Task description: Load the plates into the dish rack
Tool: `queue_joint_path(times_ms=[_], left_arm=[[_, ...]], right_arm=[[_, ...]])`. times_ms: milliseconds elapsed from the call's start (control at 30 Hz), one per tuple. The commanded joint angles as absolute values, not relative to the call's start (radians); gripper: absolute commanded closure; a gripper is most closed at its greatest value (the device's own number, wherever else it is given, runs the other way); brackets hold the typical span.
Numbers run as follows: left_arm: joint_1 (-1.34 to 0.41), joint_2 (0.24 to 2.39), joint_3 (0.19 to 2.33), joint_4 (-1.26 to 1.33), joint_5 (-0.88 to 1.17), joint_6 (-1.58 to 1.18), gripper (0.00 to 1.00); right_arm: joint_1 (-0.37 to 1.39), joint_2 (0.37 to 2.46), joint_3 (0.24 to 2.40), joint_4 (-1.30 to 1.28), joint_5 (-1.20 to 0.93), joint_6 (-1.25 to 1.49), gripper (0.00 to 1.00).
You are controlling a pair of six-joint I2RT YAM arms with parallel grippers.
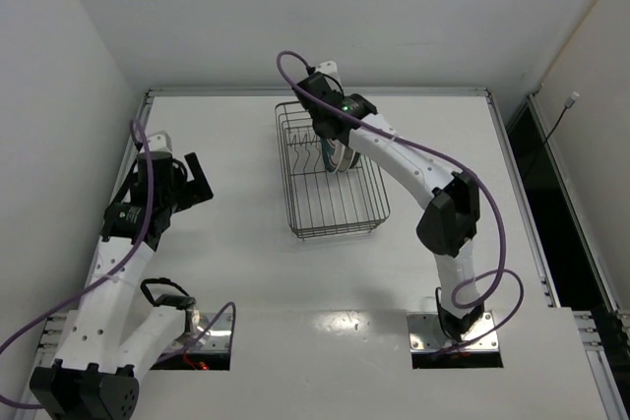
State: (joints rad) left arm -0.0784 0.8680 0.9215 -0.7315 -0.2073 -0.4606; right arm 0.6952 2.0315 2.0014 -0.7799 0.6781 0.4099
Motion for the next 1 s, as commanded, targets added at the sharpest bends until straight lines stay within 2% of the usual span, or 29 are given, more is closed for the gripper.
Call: queue_joint_path(times_ms=[0, 367, 767, 967], left_arm=[[-0.069, 0.809, 0.914, -0.661, -0.258, -0.451, 0.11], [-0.069, 0.796, 0.905, -0.661, -0.276, -0.46, 0.11], [-0.069, 0.787, 0.905, -0.661, -0.276, -0.46, 0.11], [-0.069, 0.787, 0.905, -0.661, -0.276, -0.46, 0.11]], right_arm=[[0.71, 2.078, 2.094, -0.799, 0.773, 0.454, 1.0], [0.71, 2.195, 2.148, -0.881, 0.732, 0.541, 1.0], [0.719, 2.091, 2.138, -0.856, 0.83, 0.563, 1.0], [0.719, 2.115, 2.181, -0.88, 0.839, 0.554, 1.0]])
